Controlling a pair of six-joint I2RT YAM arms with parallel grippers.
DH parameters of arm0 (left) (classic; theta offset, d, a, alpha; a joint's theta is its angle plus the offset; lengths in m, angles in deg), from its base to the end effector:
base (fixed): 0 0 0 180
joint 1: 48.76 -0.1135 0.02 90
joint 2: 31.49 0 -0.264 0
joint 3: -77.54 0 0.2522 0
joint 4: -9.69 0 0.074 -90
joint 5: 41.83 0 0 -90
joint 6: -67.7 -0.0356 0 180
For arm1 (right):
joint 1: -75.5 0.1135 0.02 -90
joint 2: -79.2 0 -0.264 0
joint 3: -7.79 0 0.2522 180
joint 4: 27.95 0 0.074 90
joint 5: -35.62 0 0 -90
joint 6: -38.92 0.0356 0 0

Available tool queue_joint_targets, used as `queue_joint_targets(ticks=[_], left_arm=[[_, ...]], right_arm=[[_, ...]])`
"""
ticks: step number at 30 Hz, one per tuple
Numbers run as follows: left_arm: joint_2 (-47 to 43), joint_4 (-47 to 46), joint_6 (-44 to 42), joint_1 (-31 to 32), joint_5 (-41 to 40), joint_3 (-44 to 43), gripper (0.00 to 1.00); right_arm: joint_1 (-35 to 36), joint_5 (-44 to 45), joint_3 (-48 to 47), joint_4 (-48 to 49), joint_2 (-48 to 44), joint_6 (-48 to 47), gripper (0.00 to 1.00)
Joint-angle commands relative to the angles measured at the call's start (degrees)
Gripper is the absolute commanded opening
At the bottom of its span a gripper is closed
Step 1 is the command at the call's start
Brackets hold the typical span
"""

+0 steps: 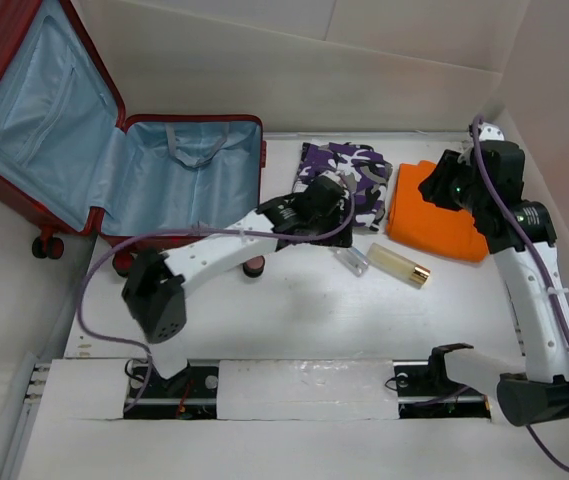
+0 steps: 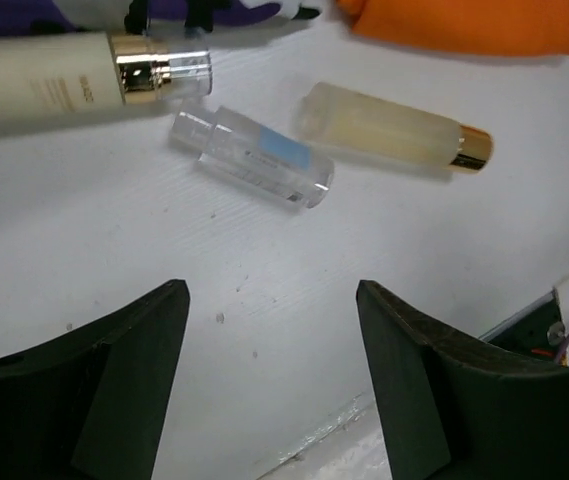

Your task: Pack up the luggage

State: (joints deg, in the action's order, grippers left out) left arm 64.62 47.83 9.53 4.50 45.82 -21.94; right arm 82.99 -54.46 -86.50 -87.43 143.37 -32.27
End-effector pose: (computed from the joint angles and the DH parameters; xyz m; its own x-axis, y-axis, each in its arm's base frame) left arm 0.2344 -0.3116 0.3283 -0.7015 0.0588 -0.7102 0.4832 0.7718 -0.4134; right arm 0.2168 0.0286 0.4239 -0.5026 0.2591 -0.8248 0.0322 0.9590 0.2817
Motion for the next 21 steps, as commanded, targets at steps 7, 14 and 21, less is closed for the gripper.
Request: queue_joint_targets(ticks=[7, 14, 21], left_arm=[[15.85, 11.04, 14.21, 0.89, -4.15, -14.83, 0.67], [20.43, 11.74, 25.89, 0.28, -2.05, -15.54, 0.68], [18.41, 2.78, 42.22, 0.27, -0.73, -6.84, 0.68]], right_arm=[[0.25, -8.62, 0.37, 4.49, -2.72, 4.39, 0.47], [5.34, -9.77, 6.26, 5.64, -5.01, 4.40, 0.48], [7.02, -13.46, 10.48, 6.16, -9.58, 3.79, 0.48]])
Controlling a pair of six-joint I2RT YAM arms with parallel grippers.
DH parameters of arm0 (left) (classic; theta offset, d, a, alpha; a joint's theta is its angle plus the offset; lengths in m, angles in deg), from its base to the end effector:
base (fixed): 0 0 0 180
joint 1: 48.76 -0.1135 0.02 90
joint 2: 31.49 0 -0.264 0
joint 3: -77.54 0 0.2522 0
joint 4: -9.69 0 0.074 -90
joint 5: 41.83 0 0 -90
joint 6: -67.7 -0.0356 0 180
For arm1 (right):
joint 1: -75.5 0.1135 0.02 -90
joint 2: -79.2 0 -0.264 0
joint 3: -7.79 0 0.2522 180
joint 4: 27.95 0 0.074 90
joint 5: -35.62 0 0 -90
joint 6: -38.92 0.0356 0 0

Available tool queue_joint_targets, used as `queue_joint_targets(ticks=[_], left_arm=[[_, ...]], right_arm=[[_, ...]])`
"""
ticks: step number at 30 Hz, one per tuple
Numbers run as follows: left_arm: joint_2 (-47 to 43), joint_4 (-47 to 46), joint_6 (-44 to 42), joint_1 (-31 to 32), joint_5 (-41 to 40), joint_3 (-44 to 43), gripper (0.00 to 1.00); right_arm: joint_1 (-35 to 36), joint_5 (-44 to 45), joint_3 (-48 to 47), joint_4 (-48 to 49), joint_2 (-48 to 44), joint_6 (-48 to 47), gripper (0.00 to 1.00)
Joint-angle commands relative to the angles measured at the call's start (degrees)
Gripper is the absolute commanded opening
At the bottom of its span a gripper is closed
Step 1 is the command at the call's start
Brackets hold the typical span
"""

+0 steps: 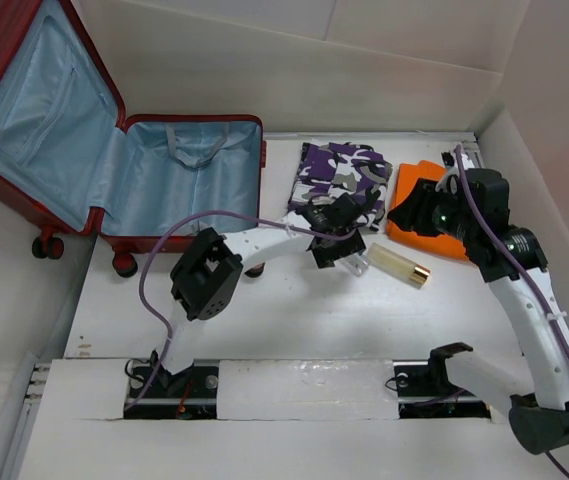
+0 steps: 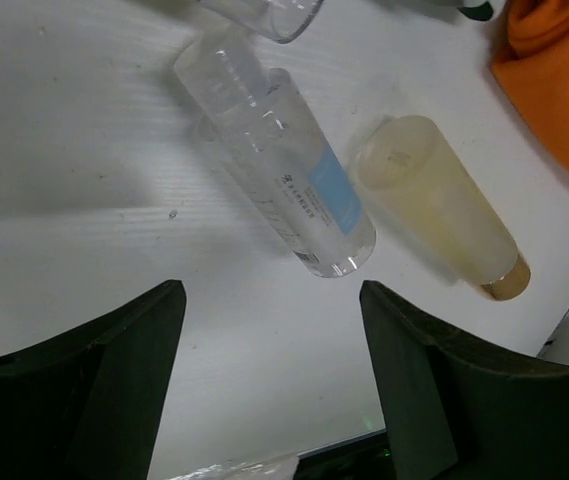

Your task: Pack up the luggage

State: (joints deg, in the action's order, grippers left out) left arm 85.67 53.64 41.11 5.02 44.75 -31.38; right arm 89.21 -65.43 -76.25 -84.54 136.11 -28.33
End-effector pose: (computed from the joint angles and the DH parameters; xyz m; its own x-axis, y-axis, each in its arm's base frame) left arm 0.2719 -0.3676 0.2257 -0.9098 -0.2685 -0.3165 -0.0667 0.8472 -0.5271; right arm 0.1880 0.0529 0.3961 -0.5933 0.2459 -0.7665 -0.1793 0.8879 0.4236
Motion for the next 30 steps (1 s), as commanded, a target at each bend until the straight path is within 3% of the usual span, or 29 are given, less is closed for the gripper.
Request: queue_joint_targets(ticks=[1, 9, 15, 24, 30], left_arm=[[-2.64, -3.56, 11.98, -0.25, 0.34, 2.61, 0.68], [3.59, -1.98, 21.57, -0.25, -3.78, -2.57, 0.64], [10.44, 5.66, 22.10, -0.25, -6.33, -11.88, 0.64], [12.91, 11.63, 22.63, -0.25, -8.97, -12.43, 0.62], [10.46, 13.57, 20.52, 0.27, -9.50, -6.63, 0.23]], right_arm=[[0.79, -3.36, 0.23, 3.28, -3.02, -0.15, 0.49], [4.21, -6.70, -0.47, 0.56, -5.75, -2.97, 0.49], [6.93, -7.23, -0.47, -0.06, -6.46, -4.72, 0.50], [9.57, -5.74, -1.00, -0.59, -8.13, -5.25, 0.51], [9.58, -4.60, -1.00, -0.59, -8.13, -5.25, 0.51]])
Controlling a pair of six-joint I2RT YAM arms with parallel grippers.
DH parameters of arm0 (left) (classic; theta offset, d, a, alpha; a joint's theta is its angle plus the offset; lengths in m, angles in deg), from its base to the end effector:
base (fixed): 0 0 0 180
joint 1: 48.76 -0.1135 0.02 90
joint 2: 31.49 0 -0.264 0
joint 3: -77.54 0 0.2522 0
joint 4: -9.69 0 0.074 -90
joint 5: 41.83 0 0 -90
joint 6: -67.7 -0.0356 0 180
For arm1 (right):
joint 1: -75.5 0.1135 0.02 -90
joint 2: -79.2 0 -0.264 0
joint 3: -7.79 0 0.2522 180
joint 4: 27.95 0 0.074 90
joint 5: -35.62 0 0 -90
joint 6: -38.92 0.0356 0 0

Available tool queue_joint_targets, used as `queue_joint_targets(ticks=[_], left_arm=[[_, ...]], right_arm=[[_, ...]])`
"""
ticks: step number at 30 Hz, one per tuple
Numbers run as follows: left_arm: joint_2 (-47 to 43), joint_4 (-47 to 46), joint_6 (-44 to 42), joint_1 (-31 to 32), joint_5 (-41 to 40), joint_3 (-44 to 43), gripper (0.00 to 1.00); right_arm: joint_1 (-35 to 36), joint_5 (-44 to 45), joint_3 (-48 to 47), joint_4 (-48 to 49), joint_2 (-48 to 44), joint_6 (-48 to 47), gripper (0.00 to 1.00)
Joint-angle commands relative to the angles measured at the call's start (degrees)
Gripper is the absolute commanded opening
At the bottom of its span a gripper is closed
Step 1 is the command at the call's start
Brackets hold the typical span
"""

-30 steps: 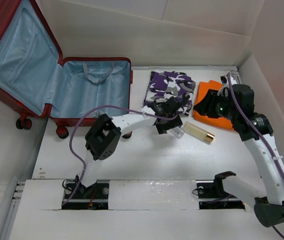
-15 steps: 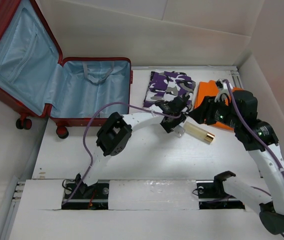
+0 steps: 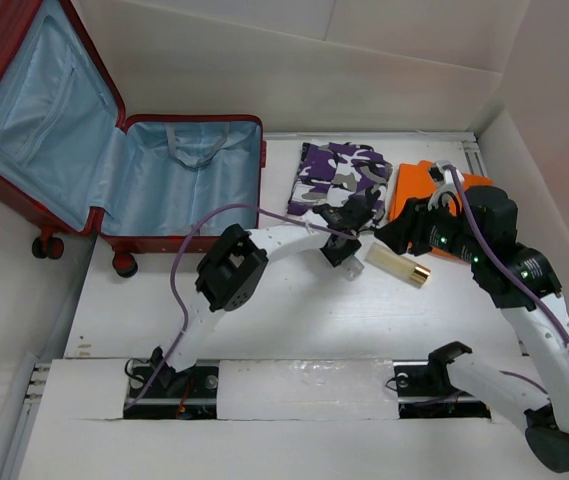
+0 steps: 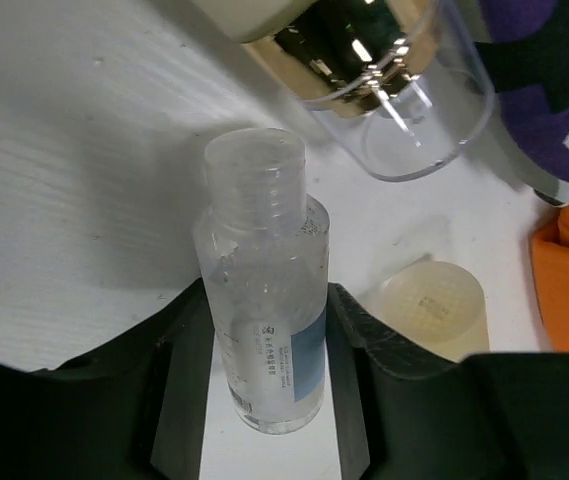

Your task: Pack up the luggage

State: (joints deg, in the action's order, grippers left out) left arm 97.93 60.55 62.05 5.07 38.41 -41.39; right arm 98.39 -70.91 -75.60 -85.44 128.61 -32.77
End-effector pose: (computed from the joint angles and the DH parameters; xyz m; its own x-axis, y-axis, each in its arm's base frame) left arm 0.2928 -0.3903 0.1758 -0.7950 -0.5744 -0.1952 -0.4418 0.7687 -0.4625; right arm 0.1403 0.0702 0.4118 -0.5415 0.0983 -0.8349 -0.4667 0.7909 0.3958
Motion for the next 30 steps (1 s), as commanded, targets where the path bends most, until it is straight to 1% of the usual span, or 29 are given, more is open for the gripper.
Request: queue_joint_targets(ticks=[1, 2, 3, 4, 6, 8, 9, 11, 12, 14, 15, 16, 17, 19, 20, 21, 22, 23, 24, 25, 26, 27, 28, 29, 30], left_arm=[[-2.50, 7.45, -0.42, 0.23, -2.55, 4.34, 0.19], [-3.38, 7.46, -0.42, 0.23, -1.94, 6.44, 0.12], [-5.74, 7.46, -1.29, 0.84, -1.93, 7.59, 0.03], [-6.98, 6.33, -2.08, 0.85, -1.93, 8.48, 0.00], [-9.36, 6.32, -3.66, 1.46, -3.86, 8.48, 0.00], [-12.08, 7.36, -6.39, 1.46, -4.91, 5.86, 0.00], [-12.79, 8.07, -7.53, 1.46, -6.40, 2.37, 0.00], [-15.60, 10.60, -9.55, 1.46, -8.60, -1.43, 0.00], [-16.74, 11.32, -11.39, 0.50, -10.26, -3.97, 0.00], [-21.48, 12.03, -12.54, -3.79, -10.81, -4.52, 0.00], [-23.41, 10.72, -13.51, -5.90, -10.81, -3.74, 0.00], [-25.52, 9.41, -15.34, -8.36, -9.76, -0.77, 0.00], [-29.72, 7.83, -16.15, -14.04, -9.23, 1.26, 0.00], [-33.52, 2.03, -17.99, -20.65, -7.30, 5.56, 0.01], [-36.15, 0.36, -19.74, -26.78, -5.55, 9.41, 0.02], [-37.04, -1.40, -20.80, -29.80, -5.01, 11.10, 0.02], [-37.57, -4.46, -21.68, -32.79, -4.48, 12.51, 0.04], [-37.58, -6.84, -23.17, -38.21, -2.74, 14.96, 0.04], [-36.71, -6.87, -24.05, -40.44, -2.20, 16.03, 0.04], [-35.66, -9.39, -25.46, -42.38, -1.67, 16.83, 0.07], [-34.17, -9.42, -26.95, -44.14, -1.06, 16.31, 0.07], [-32.15, -8.29, -27.57, -45.29, -2.27, 14.83, 0.07], [-27.78, -6.19, -30.28, -46.69, -2.89, 13.07, 0.07], [-25.47, -4.86, -31.61, -46.70, -3.85, 11.23, 0.05], [-23.28, -3.28, -32.75, -46.70, -6.39, 6.95, 0.05]], right_arm=[[0.40, 0.89, -1.65, 0.31, -0.63, -0.81, 0.51], [0.92, 1.50, -1.65, 0.31, -0.63, -0.81, 0.51], [0.92, 1.51, -1.65, 0.31, -0.63, -0.81, 0.51], [0.92, 1.51, -1.65, 0.31, -0.63, -0.81, 0.51], [0.92, 2.12, -1.65, 0.31, -0.11, -0.81, 0.51], [0.92, 2.65, -1.13, 0.31, -0.10, -0.81, 0.51], [0.92, 3.52, -1.13, 0.31, 0.51, -0.81, 0.51], [0.92, 5.10, -1.13, -0.22, 0.51, -1.34, 0.51], [0.92, 5.63, -1.13, -0.74, 0.51, -1.34, 0.51], [0.92, 6.25, -0.08, -0.75, 1.04, -1.34, 0.51], [0.92, 6.25, -0.07, -1.36, 1.04, -1.34, 0.51], [0.92, 6.25, 0.80, -1.36, 1.04, -1.34, 0.51], [0.92, 6.25, 2.02, -1.36, 1.04, -1.34, 0.51], [0.92, 6.25, 3.35, -1.36, 1.04, -1.34, 0.51], [0.92, 8.08, 3.88, -2.15, 1.04, -1.34, 0.51], [0.92, 9.23, 4.93, -2.15, 1.04, -1.34, 0.51], [0.92, 10.46, 5.46, -3.02, 1.04, -1.34, 0.51], [0.31, 12.30, 6.68, -3.03, 1.04, -1.86, 0.51], [0.31, 12.32, 7.22, -3.73, 1.04, -1.87, 0.51], [0.31, 12.84, 7.22, -3.74, 1.56, -1.87, 0.51], [-0.21, 12.84, 8.18, -3.74, 2.18, -1.87, 0.51], [-0.22, 12.84, 8.19, -3.74, 2.18, -1.87, 0.52], [-0.22, 12.84, 9.06, -3.13, 2.88, -1.87, 0.52], [-0.22, 12.84, 9.85, -2.34, 3.84, -1.87, 0.52], [-0.22, 12.84, 9.86, -1.81, 4.38, -1.87, 0.54]])
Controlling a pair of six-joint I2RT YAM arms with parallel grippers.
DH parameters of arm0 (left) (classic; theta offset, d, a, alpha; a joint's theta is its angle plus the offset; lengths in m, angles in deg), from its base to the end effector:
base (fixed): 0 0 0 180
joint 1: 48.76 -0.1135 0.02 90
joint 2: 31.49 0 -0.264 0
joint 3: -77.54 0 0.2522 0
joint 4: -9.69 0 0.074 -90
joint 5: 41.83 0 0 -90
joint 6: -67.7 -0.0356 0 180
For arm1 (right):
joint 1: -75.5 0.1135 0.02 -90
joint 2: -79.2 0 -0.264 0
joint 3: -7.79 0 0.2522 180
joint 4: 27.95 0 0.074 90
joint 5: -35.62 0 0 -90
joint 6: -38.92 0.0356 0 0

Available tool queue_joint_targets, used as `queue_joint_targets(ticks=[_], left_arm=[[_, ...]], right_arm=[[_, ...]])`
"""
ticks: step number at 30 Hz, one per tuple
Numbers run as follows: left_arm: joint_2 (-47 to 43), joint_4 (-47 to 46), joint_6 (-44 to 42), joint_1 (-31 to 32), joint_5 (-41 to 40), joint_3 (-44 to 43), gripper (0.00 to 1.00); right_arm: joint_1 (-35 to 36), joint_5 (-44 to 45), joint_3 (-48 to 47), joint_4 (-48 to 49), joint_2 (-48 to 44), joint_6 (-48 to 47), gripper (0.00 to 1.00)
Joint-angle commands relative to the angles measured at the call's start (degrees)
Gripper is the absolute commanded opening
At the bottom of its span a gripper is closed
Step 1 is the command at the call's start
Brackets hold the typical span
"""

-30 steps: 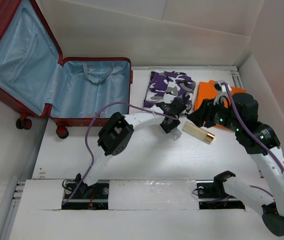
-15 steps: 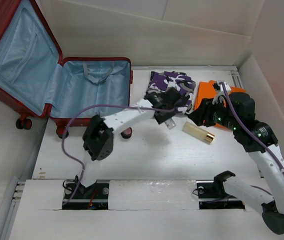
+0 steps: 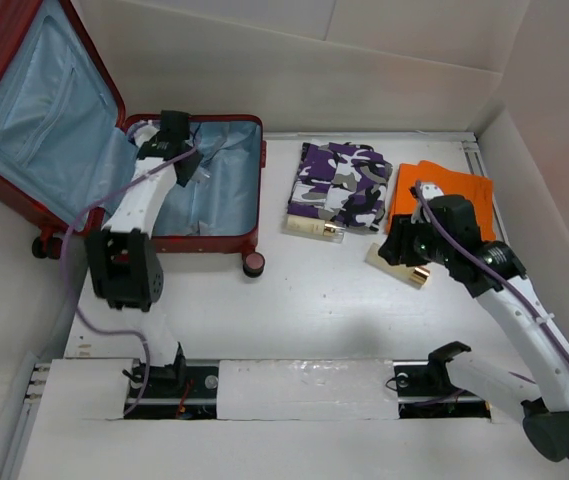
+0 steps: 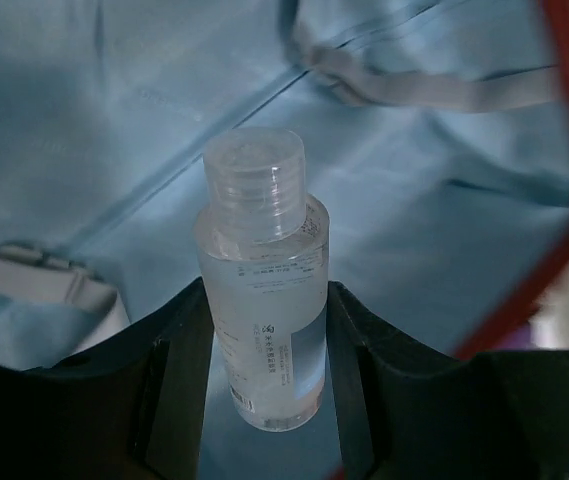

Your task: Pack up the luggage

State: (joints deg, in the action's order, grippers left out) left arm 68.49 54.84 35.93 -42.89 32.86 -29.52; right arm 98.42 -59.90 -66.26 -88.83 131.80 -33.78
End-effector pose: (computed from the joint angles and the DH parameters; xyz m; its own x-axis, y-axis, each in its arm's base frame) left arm 0.4002 -0.0317 0.3378 -0.2310 -0.8006 -0.5529 -0.5784 0.5700 -0.5836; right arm 0.1635 0.0728 0.3459 -0.6942 0.0279 -0.7193 -0.2615 0.9212 0.2880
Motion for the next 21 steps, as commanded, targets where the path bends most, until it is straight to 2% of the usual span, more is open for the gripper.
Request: queue_joint_targets(ticks=[1, 4, 9, 11, 14, 16, 18, 19, 20, 21], left_arm=[[10.28, 3.75, -7.78, 1.25, -1.99, -6.97, 0.05], [15.22, 7.36, -12.08, 0.72, -4.11, -12.67, 0.04], [22.96, 9.28, -19.73, -0.51, -4.11, -17.09, 0.04], [26.12, 10.96, -21.84, -0.51, -7.27, -19.81, 0.04], [27.54, 13.25, -22.82, -0.51, -8.86, -22.01, 0.05], [26.67, 13.26, -23.61, -0.51, -9.56, -22.02, 0.11], [23.26, 12.03, -23.61, -0.51, -9.56, -20.35, 0.22], [21.85, 10.28, -24.13, -0.51, -9.56, -19.65, 0.29], [20.44, 9.22, -24.66, -0.51, -9.56, -18.86, 0.42], [19.03, 8.34, -24.66, -0.51, -7.91, -17.37, 0.49]], right_arm=[[-0.24, 1.83, 1.14, 1.59, 1.80, -0.08, 0.54], [-0.24, 1.13, 1.14, 3.07, 4.17, 0.54, 0.54], [-0.24, 1.12, 1.76, 5.97, 5.40, 2.48, 0.54], [-0.24, 2.61, 2.28, 7.03, 6.28, 2.48, 0.54], [-0.24, 3.94, 2.28, 7.03, 8.74, 2.48, 0.58], [-0.24, 3.94, 2.28, 7.74, 11.02, 2.48, 0.64], [-0.24, 3.94, 2.28, 9.66, 12.78, 2.48, 0.67], [-0.24, 3.24, 1.68, 10.37, 13.75, 2.48, 0.67], [-0.24, 2.62, 1.67, 11.68, 15.76, 1.95, 0.68], [-0.24, 2.01, 1.06, 12.30, 16.91, 1.95, 0.70]])
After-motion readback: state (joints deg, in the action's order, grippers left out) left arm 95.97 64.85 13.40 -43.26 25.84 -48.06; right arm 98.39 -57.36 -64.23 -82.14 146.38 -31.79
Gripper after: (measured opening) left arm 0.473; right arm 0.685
